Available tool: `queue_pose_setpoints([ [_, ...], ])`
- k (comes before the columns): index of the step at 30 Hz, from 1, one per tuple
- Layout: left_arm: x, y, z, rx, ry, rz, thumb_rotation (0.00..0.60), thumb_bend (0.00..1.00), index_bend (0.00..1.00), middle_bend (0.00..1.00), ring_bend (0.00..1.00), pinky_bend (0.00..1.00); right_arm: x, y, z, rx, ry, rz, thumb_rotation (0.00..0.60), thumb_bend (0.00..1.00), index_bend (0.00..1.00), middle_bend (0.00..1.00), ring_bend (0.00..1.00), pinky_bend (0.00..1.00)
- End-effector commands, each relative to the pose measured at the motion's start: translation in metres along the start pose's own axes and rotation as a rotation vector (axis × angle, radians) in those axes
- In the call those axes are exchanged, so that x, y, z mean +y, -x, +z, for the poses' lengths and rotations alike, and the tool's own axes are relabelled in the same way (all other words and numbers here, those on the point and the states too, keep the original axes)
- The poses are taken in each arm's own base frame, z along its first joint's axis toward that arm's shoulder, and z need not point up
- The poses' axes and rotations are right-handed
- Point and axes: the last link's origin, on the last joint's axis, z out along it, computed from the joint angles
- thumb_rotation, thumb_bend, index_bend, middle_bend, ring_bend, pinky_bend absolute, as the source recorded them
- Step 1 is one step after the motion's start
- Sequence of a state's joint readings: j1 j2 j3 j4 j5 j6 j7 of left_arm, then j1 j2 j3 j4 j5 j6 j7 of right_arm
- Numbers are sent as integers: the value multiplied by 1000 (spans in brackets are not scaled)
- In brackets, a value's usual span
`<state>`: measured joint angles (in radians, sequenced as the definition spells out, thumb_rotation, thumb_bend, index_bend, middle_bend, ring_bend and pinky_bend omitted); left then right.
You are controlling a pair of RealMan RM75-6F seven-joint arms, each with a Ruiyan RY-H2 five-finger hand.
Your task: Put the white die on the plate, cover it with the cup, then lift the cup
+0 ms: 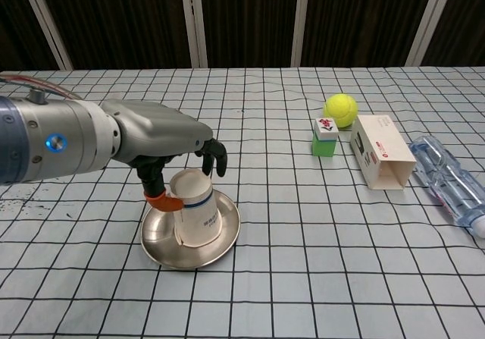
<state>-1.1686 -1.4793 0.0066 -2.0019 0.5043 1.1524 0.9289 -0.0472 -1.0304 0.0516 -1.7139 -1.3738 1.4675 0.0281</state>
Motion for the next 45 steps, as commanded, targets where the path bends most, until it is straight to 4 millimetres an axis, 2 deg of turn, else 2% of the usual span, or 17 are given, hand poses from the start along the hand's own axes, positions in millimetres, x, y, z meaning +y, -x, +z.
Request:
queue_pose_setpoints([
  [1, -1, 0, -1, 1, 2, -1, 600, 486, 315, 306, 198, 236, 0, 0, 0, -1, 0, 1, 600, 41, 108, 125, 116, 36],
  [13, -5, 3, -2, -9, -13, 7, 600, 492, 344, 321, 202, 238, 0, 0, 0, -2, 3, 2, 600, 41, 108, 125, 116, 36],
  [32, -7, 5, 0, 19, -21, 4, 600, 560, 428, 393, 245, 266, 0, -1, 0, 0, 4, 11, 600, 41, 108, 125, 116, 36],
  [45, -16, 1, 3, 70, -54, 42, 600, 560, 442, 389, 245, 265, -1, 0, 0, -9, 0, 9, 600, 42, 107, 124, 116, 36],
])
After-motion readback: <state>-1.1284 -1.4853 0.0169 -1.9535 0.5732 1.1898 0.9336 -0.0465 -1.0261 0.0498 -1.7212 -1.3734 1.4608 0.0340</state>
